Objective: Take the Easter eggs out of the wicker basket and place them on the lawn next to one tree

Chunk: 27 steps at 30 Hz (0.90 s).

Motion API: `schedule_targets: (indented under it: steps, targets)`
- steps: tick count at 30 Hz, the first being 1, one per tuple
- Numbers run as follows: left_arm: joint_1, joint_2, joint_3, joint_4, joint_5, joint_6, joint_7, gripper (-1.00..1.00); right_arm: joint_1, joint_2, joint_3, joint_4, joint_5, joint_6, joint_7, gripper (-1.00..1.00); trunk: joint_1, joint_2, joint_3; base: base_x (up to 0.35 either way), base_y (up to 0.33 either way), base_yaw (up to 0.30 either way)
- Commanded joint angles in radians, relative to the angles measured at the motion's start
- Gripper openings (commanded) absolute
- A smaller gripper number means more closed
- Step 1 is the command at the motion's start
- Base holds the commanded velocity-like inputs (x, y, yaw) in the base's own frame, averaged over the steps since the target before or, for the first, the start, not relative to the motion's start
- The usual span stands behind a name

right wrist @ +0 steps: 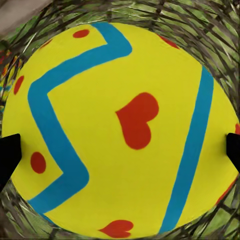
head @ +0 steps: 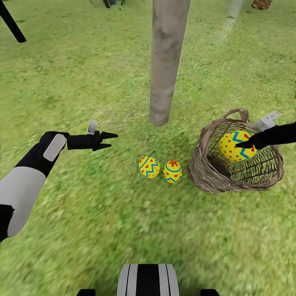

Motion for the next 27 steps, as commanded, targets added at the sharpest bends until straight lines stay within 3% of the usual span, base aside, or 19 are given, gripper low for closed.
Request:
schedule_targets:
  steps: [1, 3, 7, 9, 15, 17, 21, 27]
  targets:
    - [-0.001, 0.001, -0.003, 0.000, -0.003, 0.001, -0.006, 1.00, -0.002, -0.003, 0.003, -0.014, 0.009, 0.001, 0.010, -1.00, 0.000, 0.000, 0.003, 0.000, 0.000, 0.000]
    - [-0.001, 0.002, -0.004, 0.001, -0.003, 0.001, -0.006, 1.00, -0.002, -0.009, 0.003, -0.028, -0.005, 0.001, 0.011, -1.00, -0.001, 0.000, 0.011, 0.000, 0.000, 0.000]
    - [-0.001, 0.001, -0.004, 0.001, -0.003, 0.001, -0.006, 1.00, -0.002, -0.063, -0.019, -0.080, -0.072, 0.001, 0.016, -1.00, -0.003, 0.001, 0.026, 0.000, 0.000, 0.000]
    - [-0.001, 0.001, -0.004, 0.001, -0.003, 0.001, -0.006, 1.00, -0.002, -0.111, -0.045, -0.102, -0.118, 0.001, 0.026, -1.00, -0.004, 0.002, 0.034, 0.000, 0.000, 0.000]
    - [-0.001, 0.002, -0.004, 0.007, -0.003, 0.001, -0.007, 1.00, -0.002, -0.153, -0.059, -0.146, -0.131, 0.001, 0.029, -1.00, -0.007, 0.003, 0.057, 0.000, 0.000, 0.000]
    - [-0.001, 0.002, -0.004, 0.020, -0.003, 0.001, -0.007, 1.00, -0.002, -0.165, -0.060, -0.151, -0.136, 0.001, 0.031, -1.00, -0.008, 0.004, 0.065, 0.000, 0.000, 0.000]
    - [-0.001, 0.001, -0.005, 0.039, -0.004, 0.001, -0.008, 1.00, -0.002, -0.170, -0.059, -0.154, -0.186, 0.000, 0.032, -1.00, -0.009, 0.005, 0.081, 0.000, 0.000, 0.000]
    - [-0.001, -0.003, -0.008, 0.058, -0.003, -0.001, -0.008, 1.00, -0.002, -0.170, -0.060, -0.148, -0.195, -0.001, 0.104, -1.00, -0.012, 0.006, 0.104, 0.000, 0.000, 0.000]
